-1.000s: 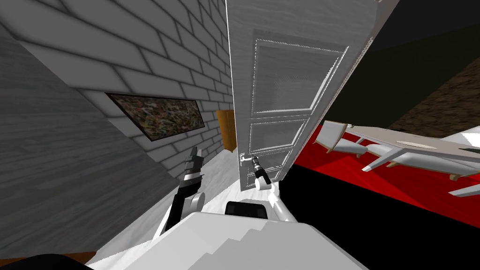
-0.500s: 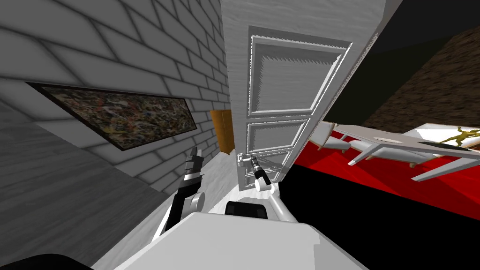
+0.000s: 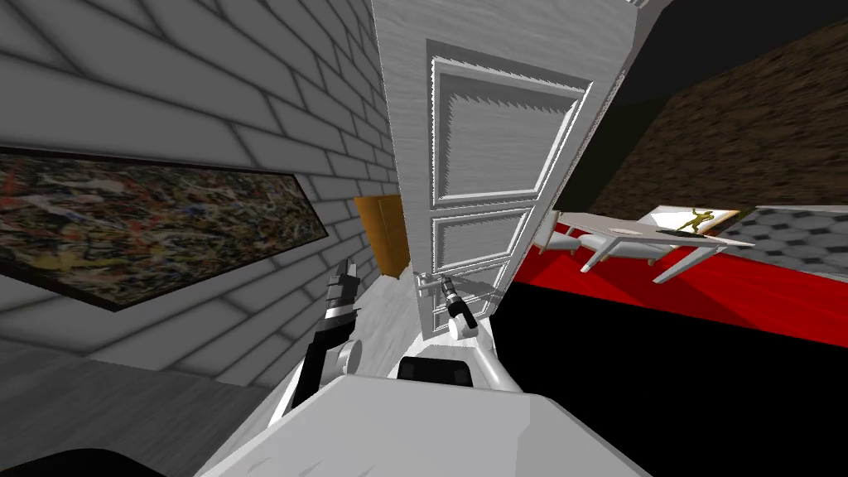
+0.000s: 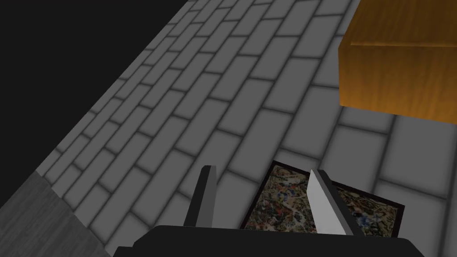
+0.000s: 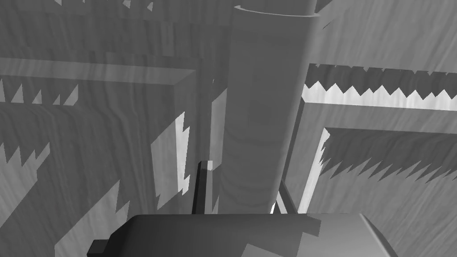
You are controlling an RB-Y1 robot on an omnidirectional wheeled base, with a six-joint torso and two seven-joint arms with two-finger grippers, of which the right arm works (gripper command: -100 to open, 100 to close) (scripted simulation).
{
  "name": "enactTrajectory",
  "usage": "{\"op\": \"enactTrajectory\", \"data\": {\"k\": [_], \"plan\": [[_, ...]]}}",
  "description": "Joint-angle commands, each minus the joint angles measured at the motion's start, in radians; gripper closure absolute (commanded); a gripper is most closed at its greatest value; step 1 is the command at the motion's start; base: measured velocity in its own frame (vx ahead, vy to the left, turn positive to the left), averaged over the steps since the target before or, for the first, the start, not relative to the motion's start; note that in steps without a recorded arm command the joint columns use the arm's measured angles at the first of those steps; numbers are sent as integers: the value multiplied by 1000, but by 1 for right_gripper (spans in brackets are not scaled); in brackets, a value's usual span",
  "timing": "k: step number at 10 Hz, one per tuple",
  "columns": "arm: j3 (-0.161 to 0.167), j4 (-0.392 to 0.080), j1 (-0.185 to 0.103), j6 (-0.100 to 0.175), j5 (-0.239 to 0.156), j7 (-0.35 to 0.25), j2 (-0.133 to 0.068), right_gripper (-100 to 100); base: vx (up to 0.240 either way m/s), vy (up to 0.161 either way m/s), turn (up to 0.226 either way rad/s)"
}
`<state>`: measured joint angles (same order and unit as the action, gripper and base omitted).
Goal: Push the door open
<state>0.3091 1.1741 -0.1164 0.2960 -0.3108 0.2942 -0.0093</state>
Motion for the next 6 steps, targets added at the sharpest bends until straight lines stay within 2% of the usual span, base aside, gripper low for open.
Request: {"op": "enactTrajectory", "data": {"k": [1,3,4,5,6], "plan": [[18,-2,2,3,0,1,21,100,59,161,-222],[28,3,6,2,0,2,41,100,38,142,-124],[14,21,18,4,-1,1,21,100,16,31,-67],[-11,15,13,7,-1,3,-6,100,96,101,-57],[-17,13,12,7,-1,3,-9,100,129,157,-84]]}}
